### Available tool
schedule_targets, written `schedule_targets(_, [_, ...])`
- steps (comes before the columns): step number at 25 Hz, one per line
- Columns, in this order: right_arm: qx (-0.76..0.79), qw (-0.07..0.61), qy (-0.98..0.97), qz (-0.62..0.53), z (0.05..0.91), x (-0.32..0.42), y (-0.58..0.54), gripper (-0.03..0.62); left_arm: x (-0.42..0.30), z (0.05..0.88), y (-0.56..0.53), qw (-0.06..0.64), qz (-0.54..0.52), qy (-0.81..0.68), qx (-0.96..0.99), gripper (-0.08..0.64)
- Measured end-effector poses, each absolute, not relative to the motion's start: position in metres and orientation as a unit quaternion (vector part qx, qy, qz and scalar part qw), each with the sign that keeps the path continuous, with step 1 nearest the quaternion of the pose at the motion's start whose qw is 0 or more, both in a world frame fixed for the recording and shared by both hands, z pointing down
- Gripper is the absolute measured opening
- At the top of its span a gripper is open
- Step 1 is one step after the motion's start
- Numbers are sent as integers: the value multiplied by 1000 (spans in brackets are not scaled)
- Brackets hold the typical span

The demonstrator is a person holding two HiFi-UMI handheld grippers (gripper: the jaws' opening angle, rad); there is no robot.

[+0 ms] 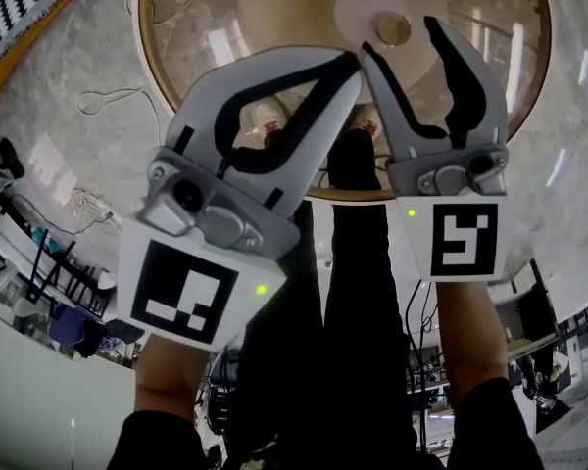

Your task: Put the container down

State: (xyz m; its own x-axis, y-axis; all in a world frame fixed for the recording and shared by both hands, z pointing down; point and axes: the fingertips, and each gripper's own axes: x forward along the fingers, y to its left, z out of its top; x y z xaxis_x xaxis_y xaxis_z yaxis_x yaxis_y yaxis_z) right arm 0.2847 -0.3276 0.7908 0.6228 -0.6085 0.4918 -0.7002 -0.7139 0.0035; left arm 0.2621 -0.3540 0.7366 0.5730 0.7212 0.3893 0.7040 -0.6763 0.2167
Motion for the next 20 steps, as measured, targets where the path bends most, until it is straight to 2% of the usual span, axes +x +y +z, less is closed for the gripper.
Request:
schedule_targets(2, [902, 93, -361, 220, 762, 284, -324, 216, 261, 715, -357, 10, 226, 404, 886, 5])
schedule_targets(4, [906, 90, -360, 204, 727, 282, -321, 155, 262, 689, -357, 4, 222, 404, 887, 5])
schedule_targets(5, [906, 91, -362, 199, 711, 282, -319, 107, 263, 673, -356, 2, 218, 404, 889, 5])
schedule_targets(6, [907, 89, -363, 196, 694, 281, -318, 28, 264, 657, -355, -1, 211, 405, 890, 5])
schedule_targets(7, [908, 81, -361, 196, 678, 280, -317, -3, 264, 641, -355, -3, 204, 406, 891, 5])
schedule_targets(12, [923, 15, -333, 192, 587, 259, -309, -5, 234, 570, -362, 3, 207, 393, 896, 5])
schedule_targets(20, [917, -15, -338, 213, 458, 196, -311, -6, 194, 421, -388, 4, 176, 403, 898, 5])
